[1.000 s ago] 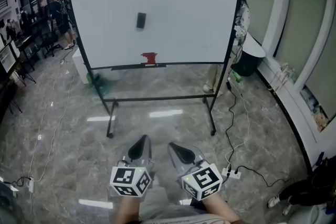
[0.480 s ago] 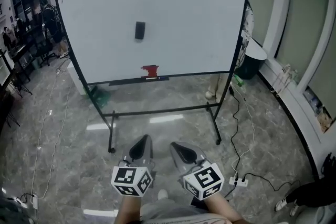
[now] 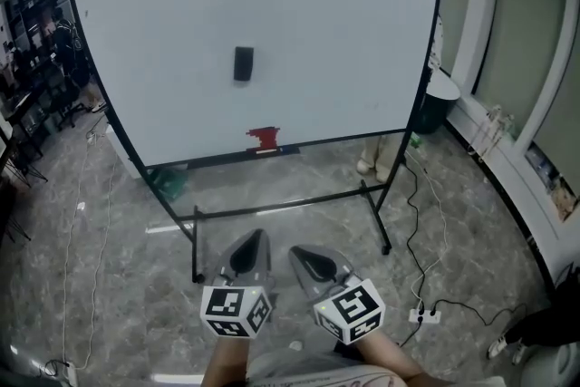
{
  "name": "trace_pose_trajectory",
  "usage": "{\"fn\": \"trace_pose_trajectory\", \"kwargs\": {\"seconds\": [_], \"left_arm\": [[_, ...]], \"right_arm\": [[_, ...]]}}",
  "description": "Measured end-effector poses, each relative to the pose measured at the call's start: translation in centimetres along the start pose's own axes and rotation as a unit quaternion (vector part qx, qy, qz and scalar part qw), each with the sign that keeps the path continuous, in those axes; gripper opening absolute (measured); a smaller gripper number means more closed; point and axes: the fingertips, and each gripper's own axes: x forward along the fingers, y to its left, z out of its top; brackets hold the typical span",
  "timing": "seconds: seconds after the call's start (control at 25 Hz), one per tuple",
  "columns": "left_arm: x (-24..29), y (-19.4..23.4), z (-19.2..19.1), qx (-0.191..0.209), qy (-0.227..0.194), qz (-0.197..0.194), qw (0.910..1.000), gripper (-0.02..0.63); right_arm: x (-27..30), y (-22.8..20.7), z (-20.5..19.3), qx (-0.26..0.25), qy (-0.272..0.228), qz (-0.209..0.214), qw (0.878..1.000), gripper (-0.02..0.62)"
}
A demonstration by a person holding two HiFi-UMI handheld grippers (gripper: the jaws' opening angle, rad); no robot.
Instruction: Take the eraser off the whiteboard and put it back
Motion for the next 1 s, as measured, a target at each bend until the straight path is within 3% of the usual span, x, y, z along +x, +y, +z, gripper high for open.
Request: {"fn": "trace_pose_trajectory", "kwargs": {"seconds": [0.52,0.84,1.0], "left_arm": [[8.3,5.3,1.2,0.016,-0.008,0.013,0.9997,0.0],[17.4,9.6,6.6,0.064,-0.043,0.039,0.9963,0.026],[21.3,11.2,8.9,0.087,-0.056,0.051,0.9933,0.08]], "right_arm": [[6.8,-5.7,-0.1,0.006,0.015,-0.01,1.0,0.002],[12.7,-11.6,2.7,-0.007,0.002,-0.001,1.0,0.002],[15.7,-14.1,4.0,-0.015,-0.005,0.013,1.0,0.002]]}}
